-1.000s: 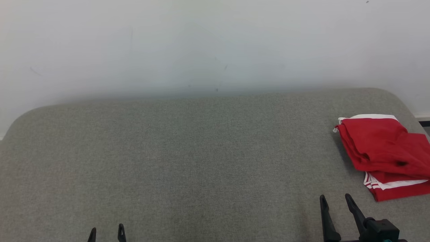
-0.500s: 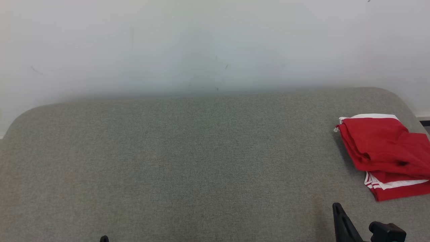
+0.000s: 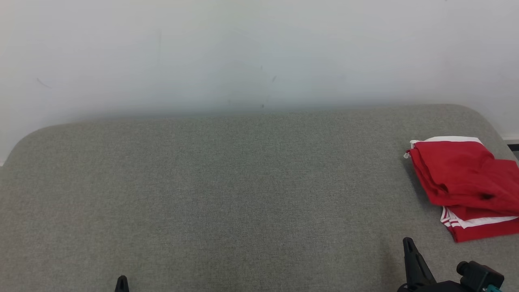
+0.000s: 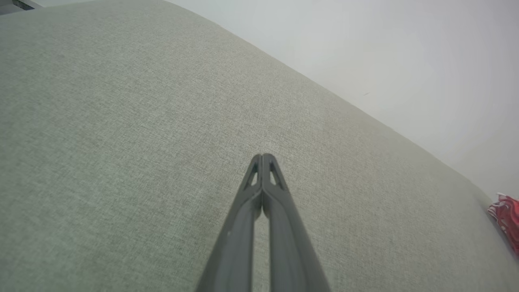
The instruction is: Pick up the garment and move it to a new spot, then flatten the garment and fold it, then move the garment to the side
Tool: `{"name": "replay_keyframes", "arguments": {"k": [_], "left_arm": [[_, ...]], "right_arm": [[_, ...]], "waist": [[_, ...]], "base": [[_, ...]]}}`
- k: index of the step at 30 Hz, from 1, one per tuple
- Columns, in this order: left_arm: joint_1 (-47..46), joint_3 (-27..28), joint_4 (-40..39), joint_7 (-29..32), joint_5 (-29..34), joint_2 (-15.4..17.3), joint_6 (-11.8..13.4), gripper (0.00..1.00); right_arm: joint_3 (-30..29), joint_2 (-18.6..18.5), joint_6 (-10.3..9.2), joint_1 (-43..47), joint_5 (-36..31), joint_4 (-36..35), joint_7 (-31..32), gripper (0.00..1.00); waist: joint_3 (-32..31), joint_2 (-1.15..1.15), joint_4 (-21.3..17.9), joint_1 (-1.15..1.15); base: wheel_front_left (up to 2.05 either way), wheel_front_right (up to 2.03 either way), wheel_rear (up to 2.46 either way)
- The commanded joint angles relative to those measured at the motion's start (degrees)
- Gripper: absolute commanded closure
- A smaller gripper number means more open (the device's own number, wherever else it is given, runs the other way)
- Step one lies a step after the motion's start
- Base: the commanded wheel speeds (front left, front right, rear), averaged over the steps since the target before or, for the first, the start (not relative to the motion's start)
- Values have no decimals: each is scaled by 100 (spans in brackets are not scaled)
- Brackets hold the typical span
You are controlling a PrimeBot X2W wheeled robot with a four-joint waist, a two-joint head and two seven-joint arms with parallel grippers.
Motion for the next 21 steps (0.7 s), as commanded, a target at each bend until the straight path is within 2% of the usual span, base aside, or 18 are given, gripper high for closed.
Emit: {"name": "replay_keyframes", "arguments": {"k": [1, 21], "left_arm": [[-160, 36, -91, 47, -251, 12, -43, 100], [-422, 164, -118, 444, -1793, 14, -196, 100]], "right_arm": [[-8, -4, 1, -153, 260, -68, 31, 100], [-34, -3, 1, -379, 1896, -9, 311, 100]], "waist": [[3, 0, 1, 0], [45, 0, 8, -1]], "base": [[0, 0, 0], [0, 0, 0]]}}
